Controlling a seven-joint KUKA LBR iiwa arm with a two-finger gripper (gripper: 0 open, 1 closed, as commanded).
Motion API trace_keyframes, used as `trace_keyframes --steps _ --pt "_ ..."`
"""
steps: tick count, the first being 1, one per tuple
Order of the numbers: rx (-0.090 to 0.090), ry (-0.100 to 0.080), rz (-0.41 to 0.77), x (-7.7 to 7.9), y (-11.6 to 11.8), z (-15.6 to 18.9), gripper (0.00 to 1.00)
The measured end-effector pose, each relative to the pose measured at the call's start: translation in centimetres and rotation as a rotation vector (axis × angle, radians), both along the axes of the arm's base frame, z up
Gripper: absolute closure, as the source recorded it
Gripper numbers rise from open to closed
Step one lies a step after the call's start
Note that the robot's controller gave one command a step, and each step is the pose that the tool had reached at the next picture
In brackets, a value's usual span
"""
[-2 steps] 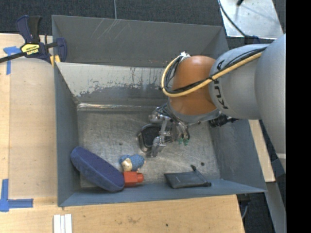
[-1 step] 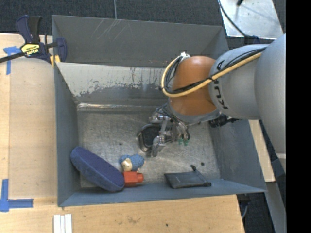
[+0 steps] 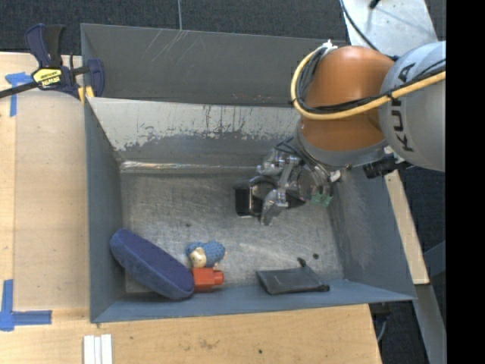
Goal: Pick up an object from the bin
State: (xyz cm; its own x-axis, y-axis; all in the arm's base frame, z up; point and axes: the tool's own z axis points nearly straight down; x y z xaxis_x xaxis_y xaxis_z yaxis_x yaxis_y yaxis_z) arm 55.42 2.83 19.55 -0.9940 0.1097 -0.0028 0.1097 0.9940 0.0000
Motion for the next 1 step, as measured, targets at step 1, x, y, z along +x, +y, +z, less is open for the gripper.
trace_keyframes --steps 1 --pt "0.000 0.000 -0.012 -0.35 -0.53 6.72 1.00"
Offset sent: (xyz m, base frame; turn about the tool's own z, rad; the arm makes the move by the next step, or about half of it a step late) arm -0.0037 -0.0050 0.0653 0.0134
